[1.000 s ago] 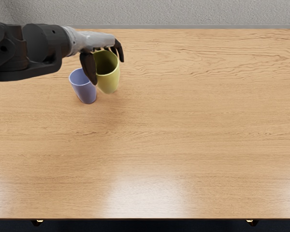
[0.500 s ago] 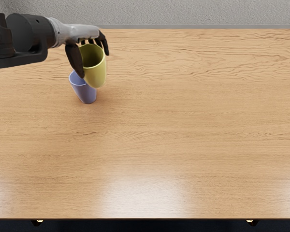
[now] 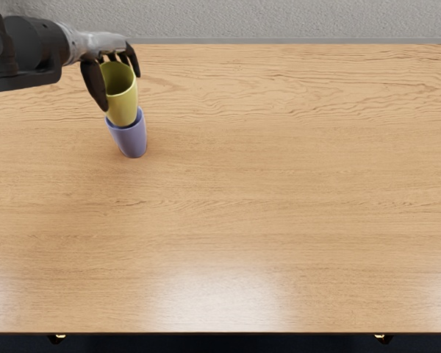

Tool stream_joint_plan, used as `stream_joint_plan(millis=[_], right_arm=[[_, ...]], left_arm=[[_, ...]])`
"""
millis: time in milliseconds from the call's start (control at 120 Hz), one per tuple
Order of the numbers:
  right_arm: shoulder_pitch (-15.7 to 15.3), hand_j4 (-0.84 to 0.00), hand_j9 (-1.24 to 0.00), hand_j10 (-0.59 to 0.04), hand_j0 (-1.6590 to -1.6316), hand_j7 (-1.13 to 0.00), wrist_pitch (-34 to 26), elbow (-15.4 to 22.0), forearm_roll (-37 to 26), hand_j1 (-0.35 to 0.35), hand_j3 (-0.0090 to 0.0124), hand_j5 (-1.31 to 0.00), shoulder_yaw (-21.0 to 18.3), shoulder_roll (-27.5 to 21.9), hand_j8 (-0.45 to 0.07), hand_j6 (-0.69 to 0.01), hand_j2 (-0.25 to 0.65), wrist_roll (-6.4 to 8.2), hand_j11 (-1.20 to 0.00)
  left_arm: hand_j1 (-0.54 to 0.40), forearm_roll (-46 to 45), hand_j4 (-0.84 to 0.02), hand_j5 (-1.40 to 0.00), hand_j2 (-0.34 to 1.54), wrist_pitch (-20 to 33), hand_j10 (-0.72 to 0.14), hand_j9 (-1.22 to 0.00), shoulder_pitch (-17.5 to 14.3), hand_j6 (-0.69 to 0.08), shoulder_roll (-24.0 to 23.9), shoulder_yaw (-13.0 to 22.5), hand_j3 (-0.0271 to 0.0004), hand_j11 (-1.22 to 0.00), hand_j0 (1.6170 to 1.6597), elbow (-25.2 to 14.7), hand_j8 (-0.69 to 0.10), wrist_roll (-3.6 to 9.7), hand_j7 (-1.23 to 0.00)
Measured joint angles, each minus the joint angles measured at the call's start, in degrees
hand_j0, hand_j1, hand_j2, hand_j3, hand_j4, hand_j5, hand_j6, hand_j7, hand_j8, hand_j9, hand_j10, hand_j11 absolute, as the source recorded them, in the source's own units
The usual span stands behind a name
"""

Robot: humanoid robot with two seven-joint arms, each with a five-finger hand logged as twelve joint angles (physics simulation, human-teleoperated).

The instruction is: Pick up cup and place in cup with left hand

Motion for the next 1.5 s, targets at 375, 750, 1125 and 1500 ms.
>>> stream_joint_plan(millis=[375, 750, 1125, 1500], right_arm=[[0.0, -0.024, -0.03, -0.024, -1.6581, -0.03, 0.0, 0.0, 0.0, -0.320, 0.0000, -0.03, 0.0, 0.0, -0.024, -0.024, -0.005, 0.00, -0.03], [0.0, -0.024, -0.03, -0.024, -1.6581, -0.03, 0.0, 0.0, 0.0, -0.320, 0.0000, -0.03, 0.0, 0.0, -0.024, -0.024, -0.005, 0.00, -0.03], [0.0, -0.024, -0.03, -0.024, -1.6581, -0.03, 0.0, 0.0, 0.0, -0.320, 0.0000, -0.03, 0.0, 0.0, -0.024, -0.024, -0.005, 0.00, -0.03], [0.0, -0.024, -0.03, -0.024, -1.6581, -0.03, 0.0, 0.0, 0.0, -0.320, 0.0000, -0.03, 0.0, 0.0, -0.024, -0.024, -0.005, 0.00, -0.03]], left_arm=[[-0.068, 2.4, -0.440, -0.60, 0.04, 3.1, -0.445, -0.60, 1.0, -0.333, -1.1, 0.1, 0.0000, -0.60, 1.6553, 3.5, -0.329, 0.00, -0.61], [-0.073, 0.7, -0.439, -0.60, 0.05, 0.5, -0.442, -0.59, -0.4, -0.339, -2.1, 0.1, 0.0000, -0.59, 1.6556, 6.2, -0.329, 0.00, -0.59], [-0.065, -1.1, -0.437, -0.60, 0.05, -1.3, -0.441, -0.59, -0.8, -0.344, -2.3, 0.1, 0.0000, -0.59, 1.6555, 6.3, -0.337, 0.00, -0.60], [-0.071, -2.2, -0.440, -0.60, 0.05, -1.3, -0.443, -0.59, -0.8, -0.340, -2.5, 0.0, 0.0000, -0.59, 1.6555, 6.6, -0.329, 0.00, -0.60]])
